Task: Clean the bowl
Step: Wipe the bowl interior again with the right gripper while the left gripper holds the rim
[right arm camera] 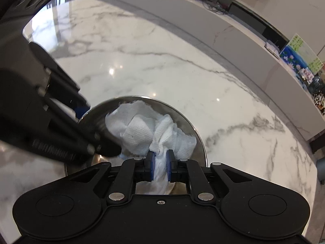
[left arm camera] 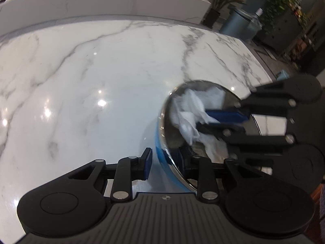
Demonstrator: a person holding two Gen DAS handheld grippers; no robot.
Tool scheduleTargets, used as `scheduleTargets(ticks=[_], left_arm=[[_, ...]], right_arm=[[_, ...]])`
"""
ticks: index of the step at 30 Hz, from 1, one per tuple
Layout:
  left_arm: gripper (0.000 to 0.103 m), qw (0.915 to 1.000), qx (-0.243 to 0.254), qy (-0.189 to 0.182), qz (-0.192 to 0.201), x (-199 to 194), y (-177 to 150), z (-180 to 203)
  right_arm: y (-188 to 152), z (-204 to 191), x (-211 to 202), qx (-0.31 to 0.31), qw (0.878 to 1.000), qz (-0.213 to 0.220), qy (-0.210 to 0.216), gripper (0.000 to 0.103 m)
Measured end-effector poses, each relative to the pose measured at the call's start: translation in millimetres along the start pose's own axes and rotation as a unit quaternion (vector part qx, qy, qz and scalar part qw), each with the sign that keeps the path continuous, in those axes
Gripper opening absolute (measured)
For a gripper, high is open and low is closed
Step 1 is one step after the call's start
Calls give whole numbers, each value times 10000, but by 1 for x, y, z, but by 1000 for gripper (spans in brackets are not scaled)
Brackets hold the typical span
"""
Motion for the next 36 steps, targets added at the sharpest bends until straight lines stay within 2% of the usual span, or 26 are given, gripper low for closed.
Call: scheduleTargets(ticks=[5,13,19,23,30,34,36], left_arm=[[25,9999,-99,-25,28,1,1,-2],[22,9999,-111,-108,-26,3,1,0],[22,9998,-128,-99,-130,2,1,0],[38,9991,-358,-19,-217,-3,0,-4],[47,9972,-727,33,-155,-13,0,-10],[47,9978,-647,82,-87,-22,-1,-4],[40,9983,-577,42,-68,-25,-1,0]], right_arm=[[-3,8,-1,211,9987,-120,447,10],[-1,-6,-2,168,9940,-89,1077,10],[0,-10,0,88,9951,-99,984,10],[-1,-12,0,11,9961,-72,876,10],[-1,-5,2,105,9974,-20,718,10],[-1,-2,5,157,9983,9,563,10],[-1,0,5,182,9984,24,527,10]])
Point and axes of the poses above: each gripper's, at about its wrist camera, not at the fingertips, and x roughly the way its jaws point, z to its right, y to its top, the point moved 2 cm from there along x, roughly the way its jaws point
